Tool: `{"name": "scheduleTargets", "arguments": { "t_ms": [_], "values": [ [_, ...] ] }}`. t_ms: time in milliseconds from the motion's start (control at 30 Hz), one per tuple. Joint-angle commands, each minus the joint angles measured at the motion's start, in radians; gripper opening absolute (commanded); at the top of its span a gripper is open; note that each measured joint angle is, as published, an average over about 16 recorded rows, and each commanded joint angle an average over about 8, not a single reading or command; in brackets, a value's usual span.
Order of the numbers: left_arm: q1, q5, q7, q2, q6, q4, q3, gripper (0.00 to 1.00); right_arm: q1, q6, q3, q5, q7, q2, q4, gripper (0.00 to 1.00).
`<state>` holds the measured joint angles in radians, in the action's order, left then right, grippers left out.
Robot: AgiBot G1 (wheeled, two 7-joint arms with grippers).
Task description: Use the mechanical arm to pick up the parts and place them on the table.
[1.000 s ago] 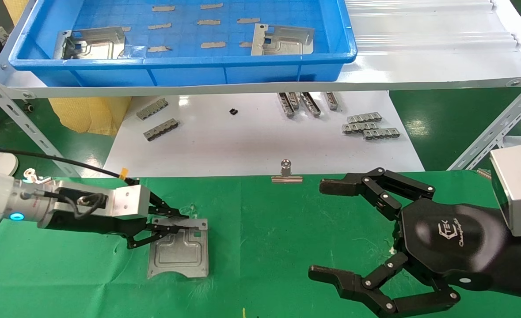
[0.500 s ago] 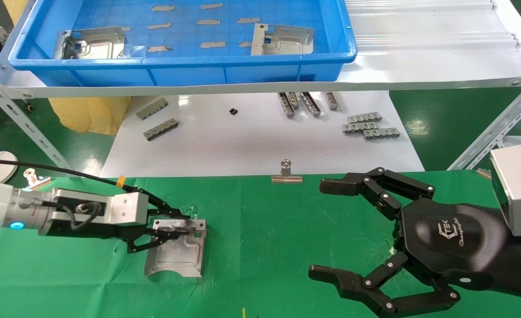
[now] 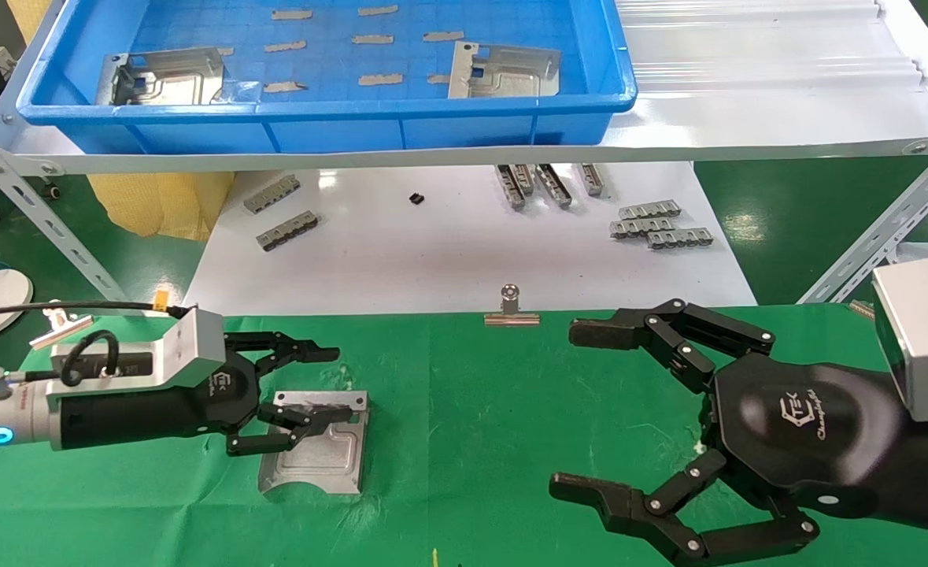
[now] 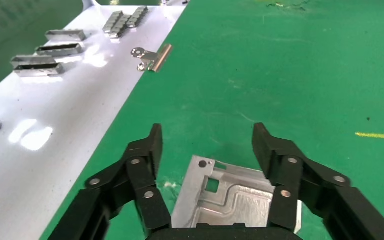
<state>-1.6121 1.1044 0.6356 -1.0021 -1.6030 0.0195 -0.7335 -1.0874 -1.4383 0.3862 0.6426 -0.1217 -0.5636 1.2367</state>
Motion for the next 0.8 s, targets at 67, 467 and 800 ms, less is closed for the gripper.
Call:
{"name": "scheduleTargets", "arguments": {
  "t_ms": [67,467,800],
  "values": [
    [0.019,-0.028,-0.017,0.009,-0.004,0.001,0.018,1.0,0.0,0.0,0.0,0.0,0.0,0.0,0.0,1.0],
    [0.038,-0.033,-0.055,0.026,0.005,0.075,0.033,1.0,0.0,0.0,0.0,0.0,0.0,0.0,0.0,1.0],
    [0.125,-0.092,-0.189,0.09,0.023,0.283,0.107,1.0,0.0,0.0,0.0,0.0,0.0,0.0,0.0,1.0]
  ]
}}
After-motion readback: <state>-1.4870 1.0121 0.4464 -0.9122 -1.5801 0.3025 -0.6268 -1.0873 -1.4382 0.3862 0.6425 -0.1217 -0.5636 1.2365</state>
